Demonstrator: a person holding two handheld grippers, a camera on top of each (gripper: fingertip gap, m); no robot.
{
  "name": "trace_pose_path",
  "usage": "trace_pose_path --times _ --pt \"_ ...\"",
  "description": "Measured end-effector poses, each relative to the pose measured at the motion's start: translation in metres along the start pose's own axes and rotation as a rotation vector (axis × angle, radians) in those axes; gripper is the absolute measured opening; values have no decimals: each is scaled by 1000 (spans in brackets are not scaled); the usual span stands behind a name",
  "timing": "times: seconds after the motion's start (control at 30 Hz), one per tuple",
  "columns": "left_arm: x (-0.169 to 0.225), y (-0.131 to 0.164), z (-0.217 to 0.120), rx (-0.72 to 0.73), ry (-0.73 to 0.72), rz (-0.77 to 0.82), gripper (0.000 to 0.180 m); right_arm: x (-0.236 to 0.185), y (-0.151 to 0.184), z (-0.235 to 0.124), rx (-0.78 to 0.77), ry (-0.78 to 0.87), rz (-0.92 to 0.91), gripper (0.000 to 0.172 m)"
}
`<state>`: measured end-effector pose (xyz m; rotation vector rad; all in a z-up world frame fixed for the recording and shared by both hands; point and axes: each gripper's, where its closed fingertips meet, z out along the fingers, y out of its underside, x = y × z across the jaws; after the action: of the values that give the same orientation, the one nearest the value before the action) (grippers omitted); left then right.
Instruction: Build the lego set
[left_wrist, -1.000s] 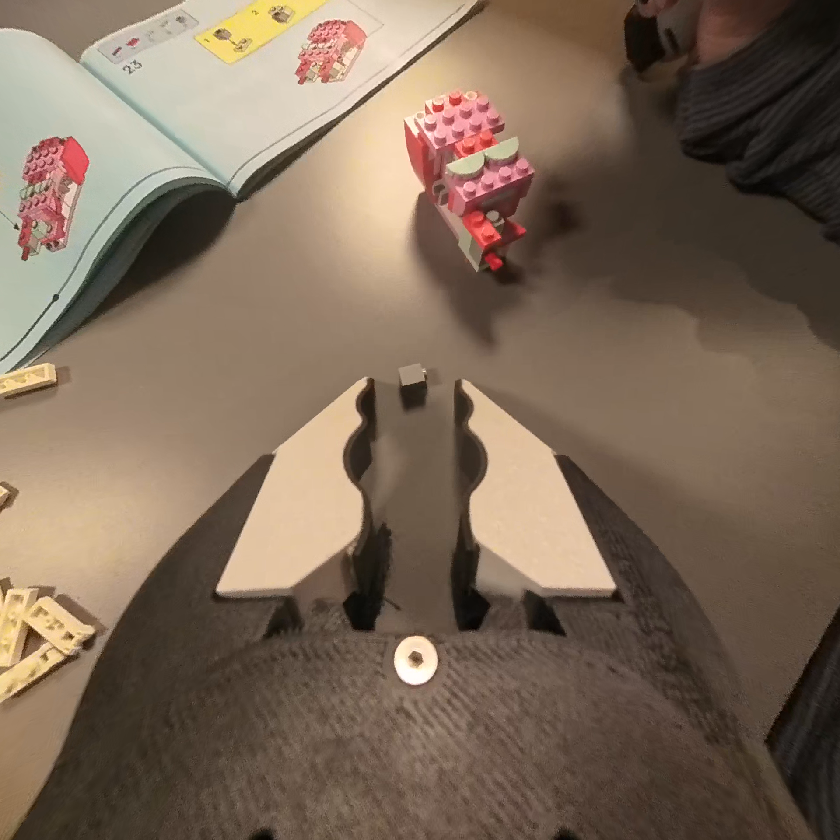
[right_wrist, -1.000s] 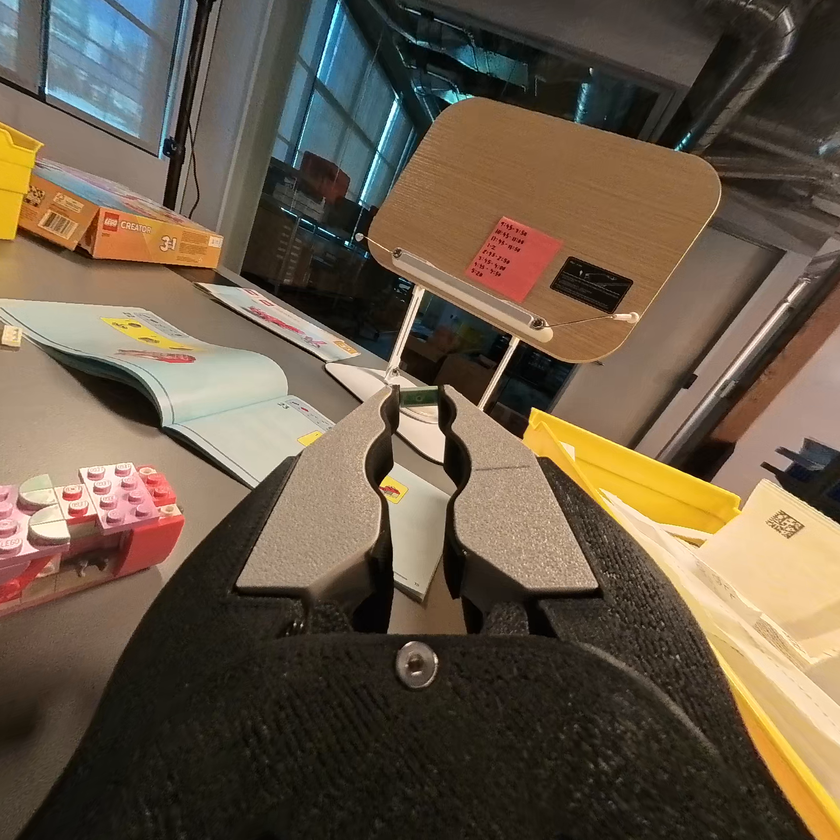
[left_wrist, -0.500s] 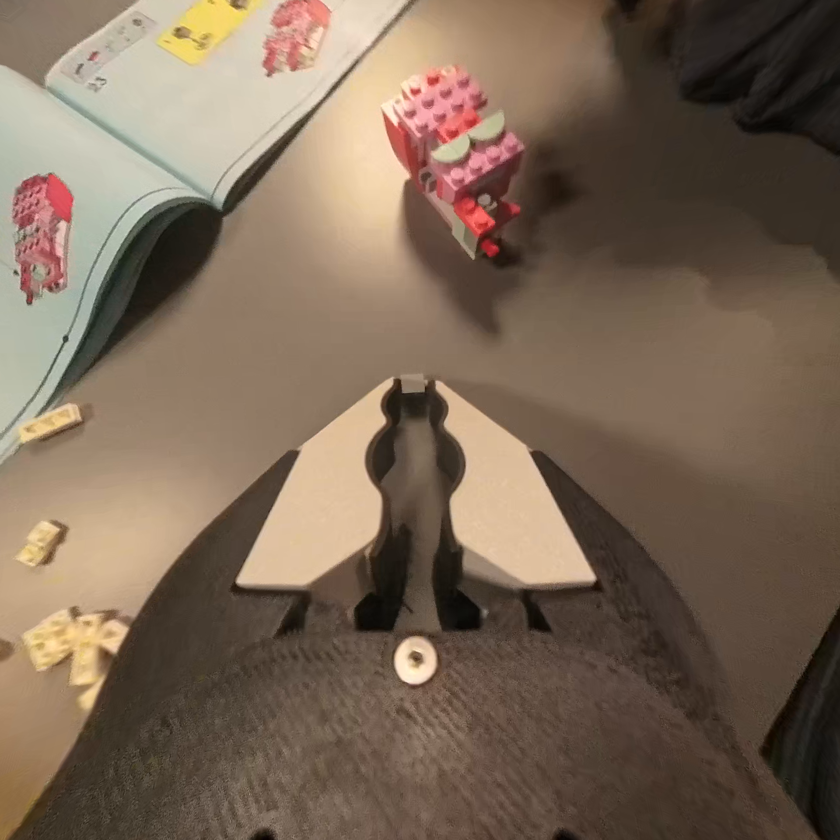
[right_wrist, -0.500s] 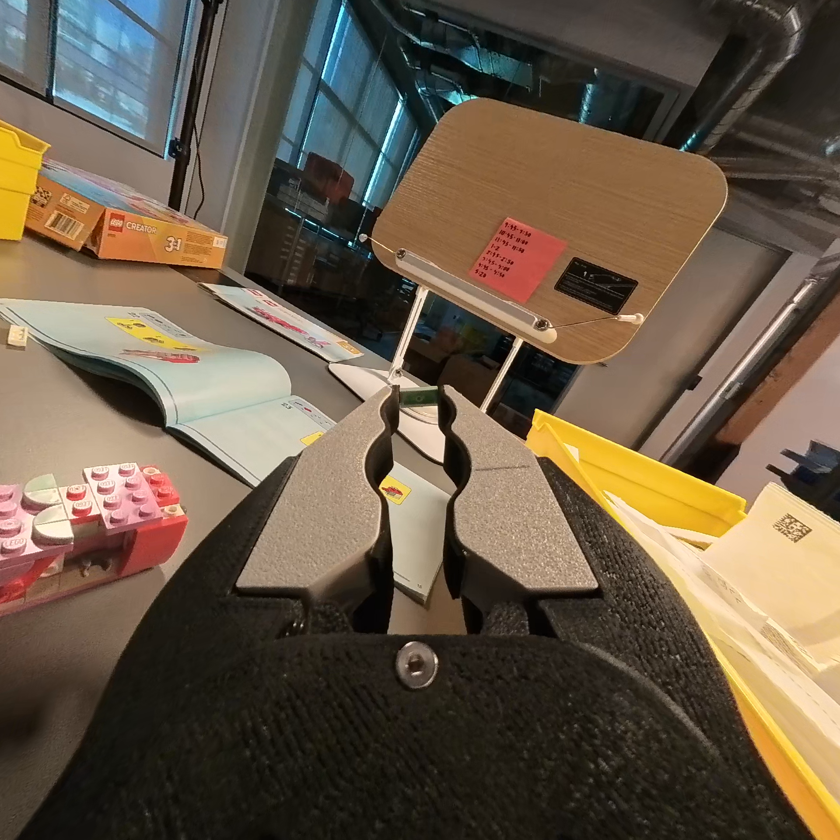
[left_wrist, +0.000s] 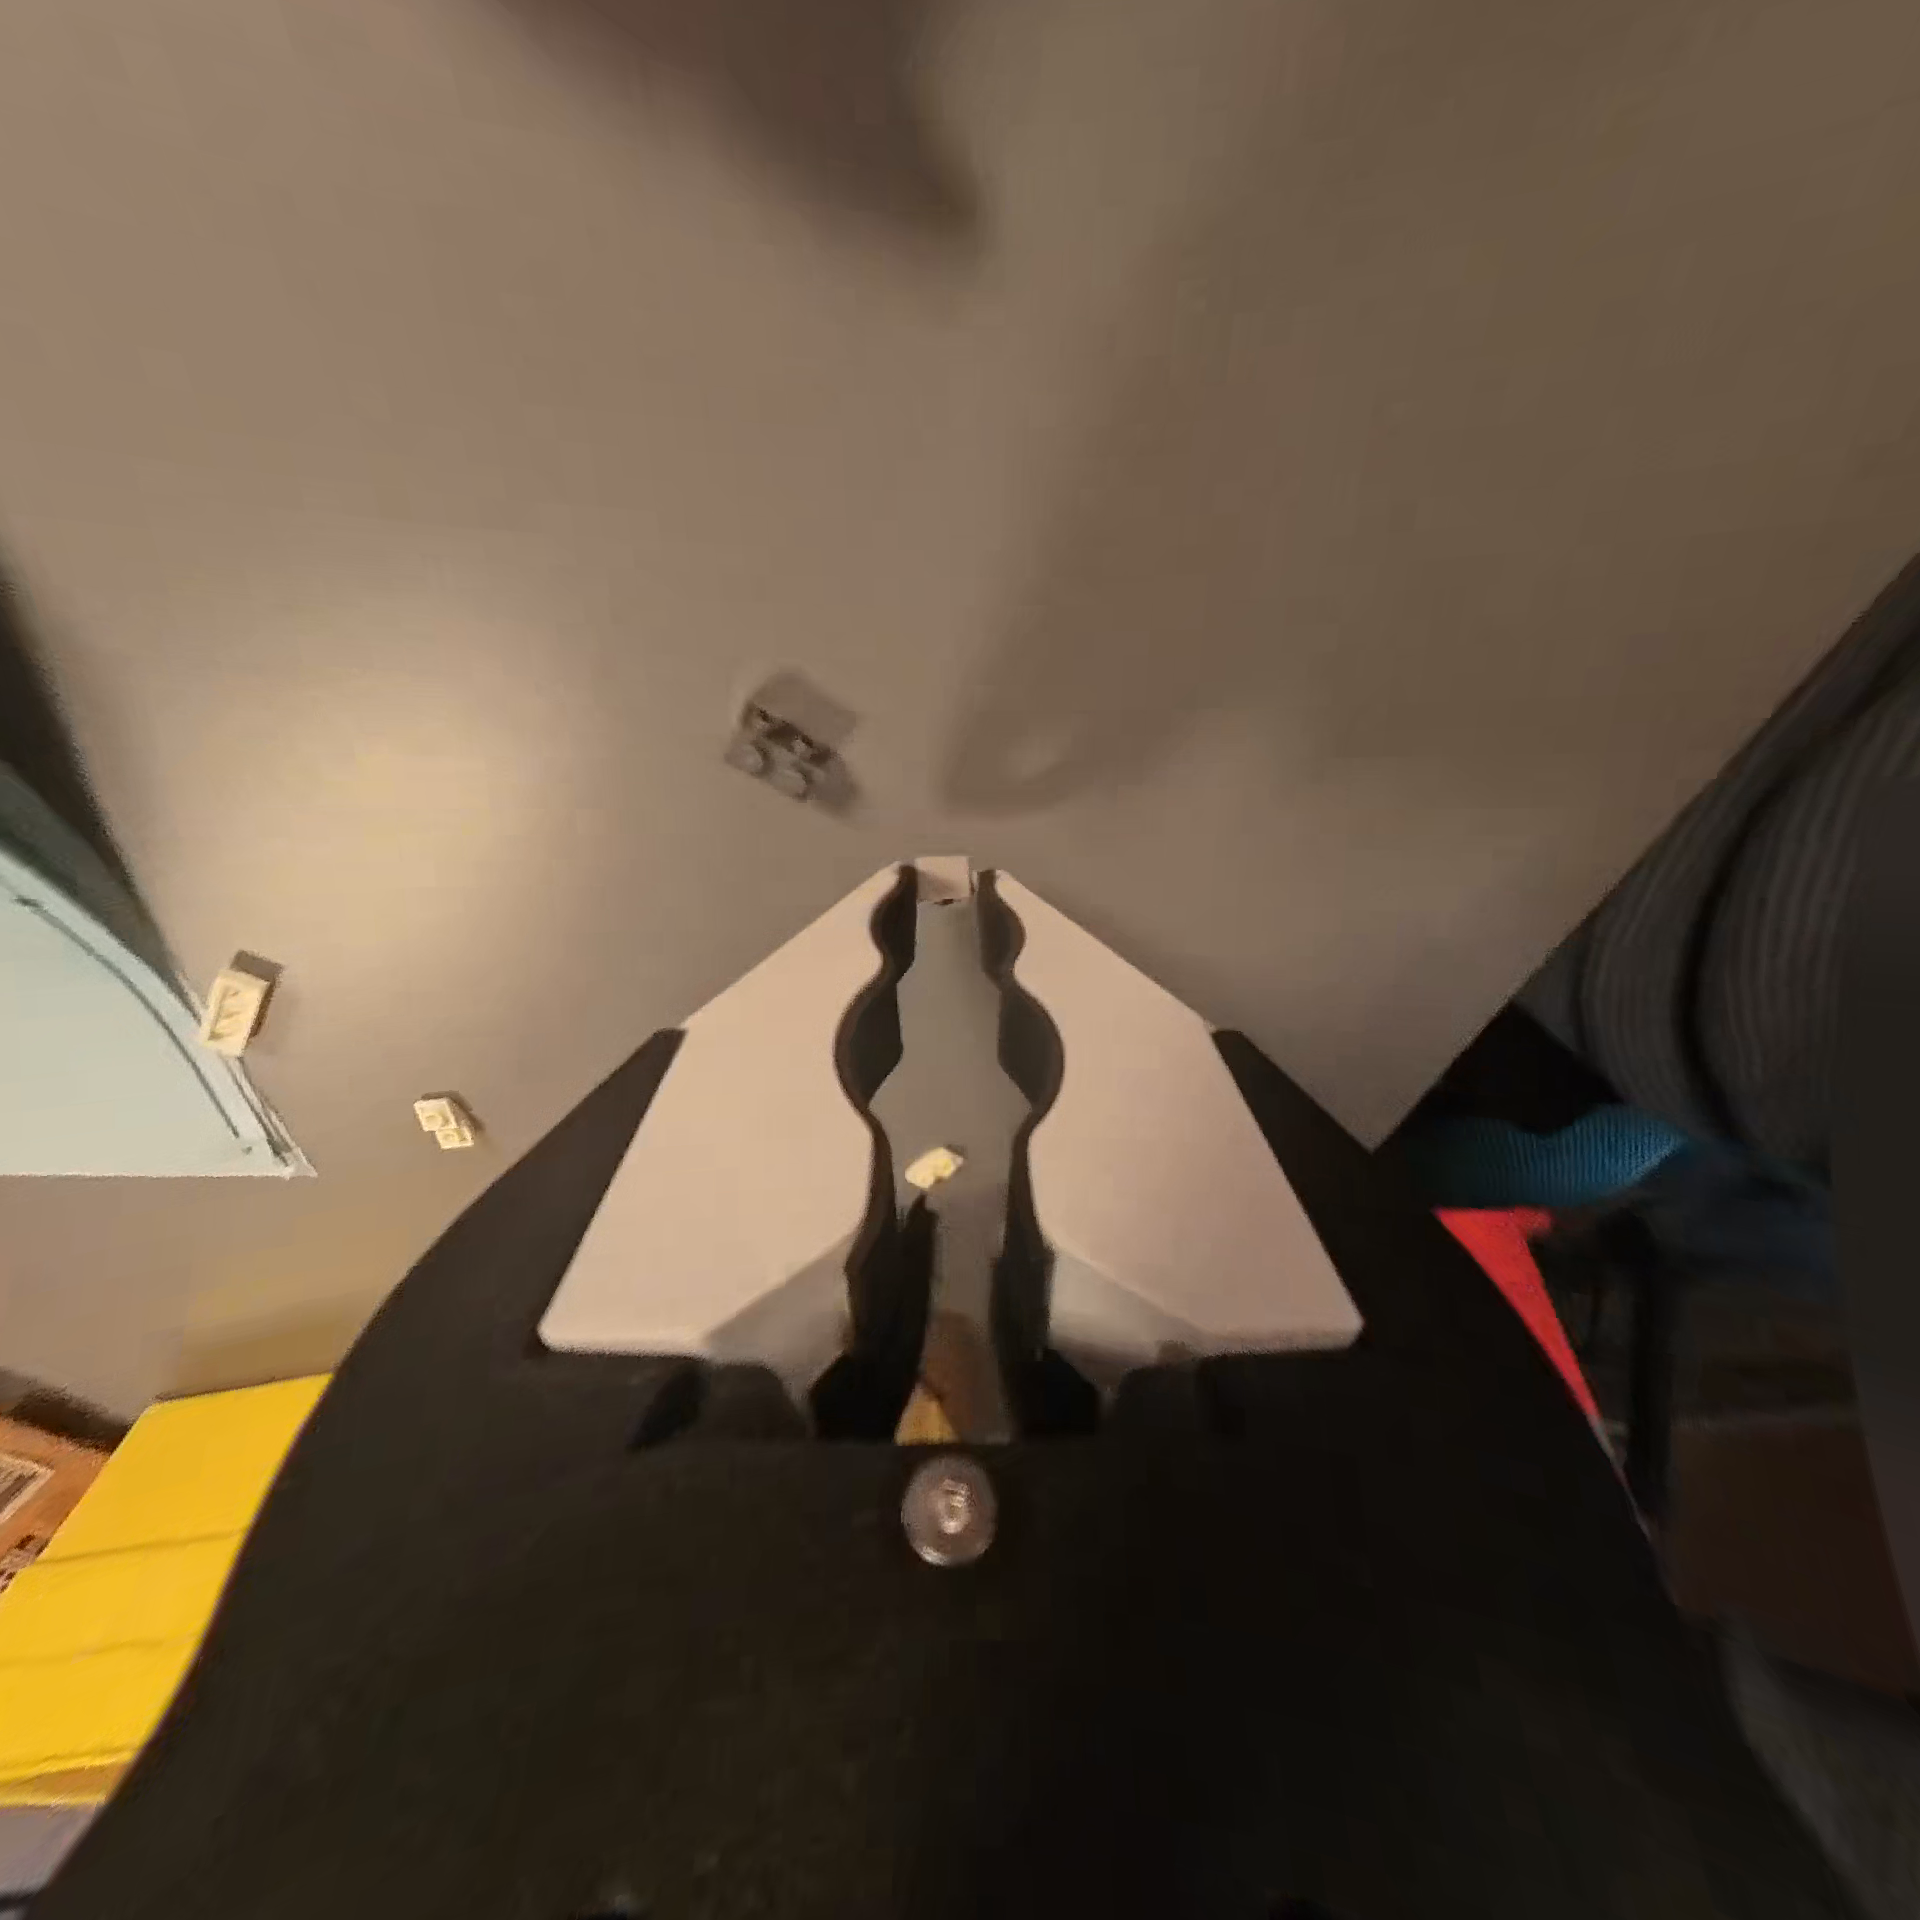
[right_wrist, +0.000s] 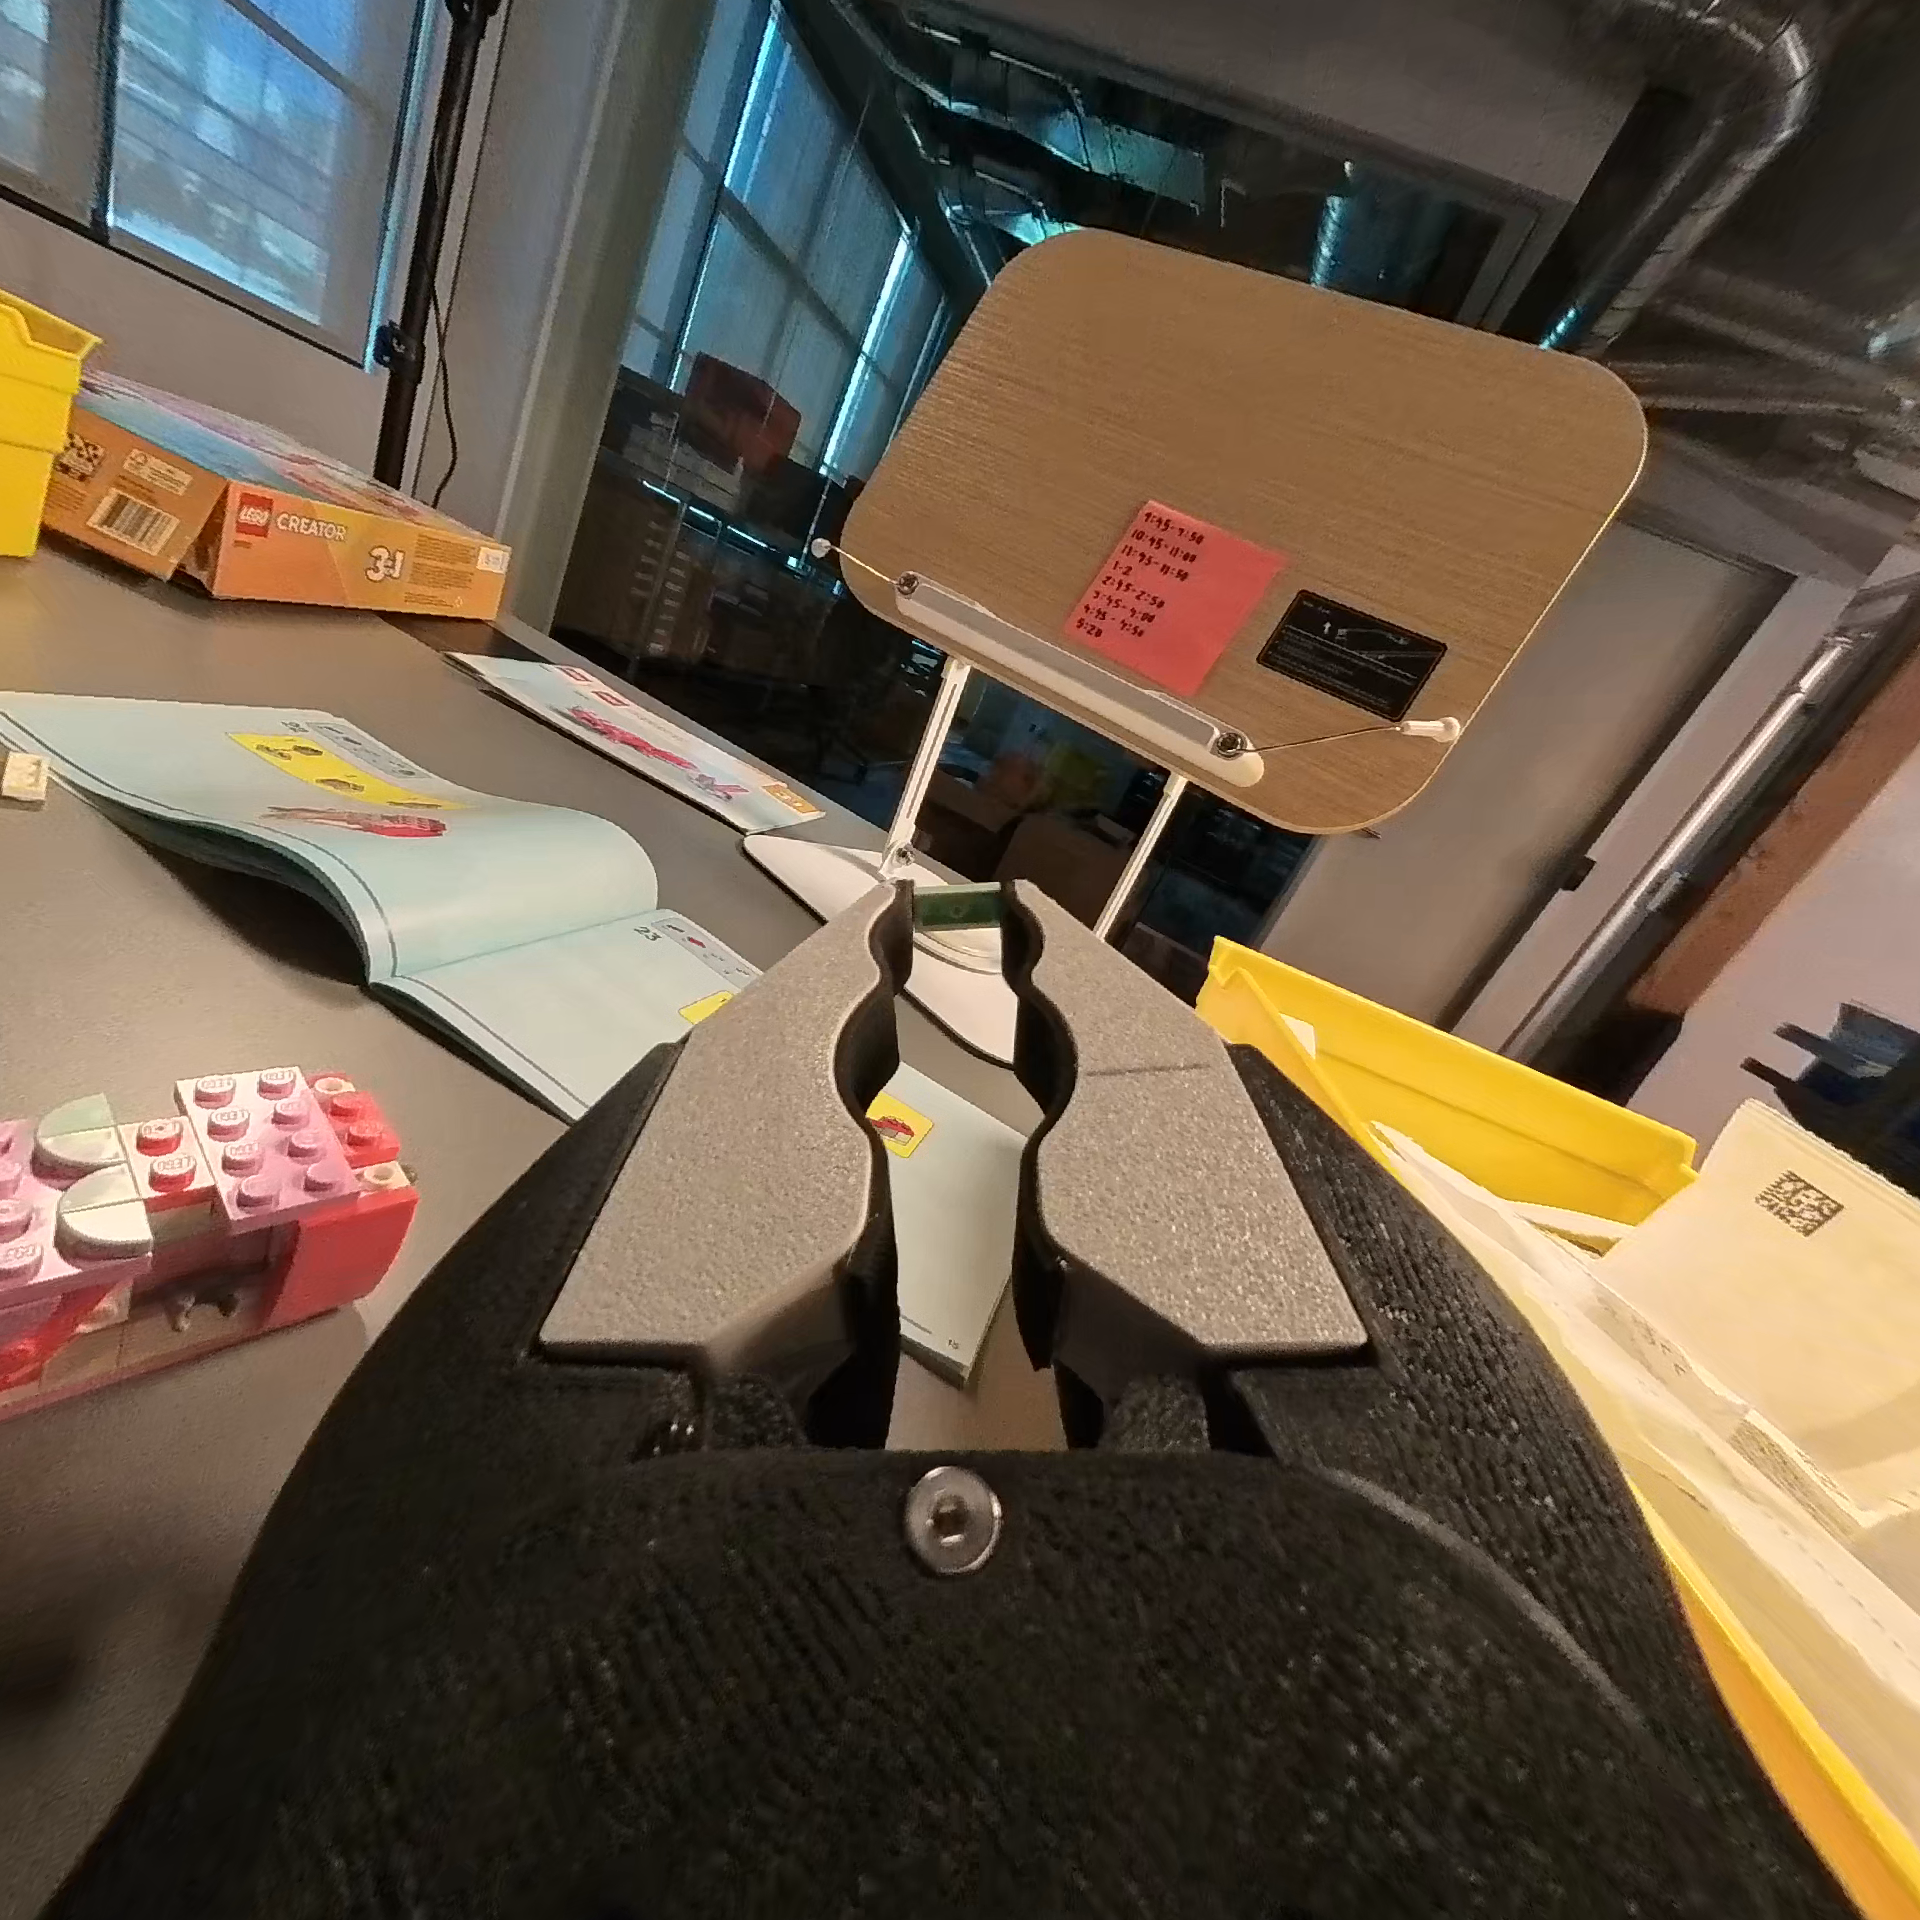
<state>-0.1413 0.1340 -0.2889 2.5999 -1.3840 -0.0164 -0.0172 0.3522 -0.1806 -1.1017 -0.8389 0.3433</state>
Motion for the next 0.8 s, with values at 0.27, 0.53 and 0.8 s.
trace_pose_path --times 0.27,0.53,0.8 --pt "9 4 12 -48 37 -4 11 -1 0 1 2 -5 -4 15" --pt "4 -5 3 54 33 -50 48 -1 0 1 2 -3 -6 15" --pt "-36 10 -67 539 -52 -285 64 0 -2 0 9 -3 -6 15"
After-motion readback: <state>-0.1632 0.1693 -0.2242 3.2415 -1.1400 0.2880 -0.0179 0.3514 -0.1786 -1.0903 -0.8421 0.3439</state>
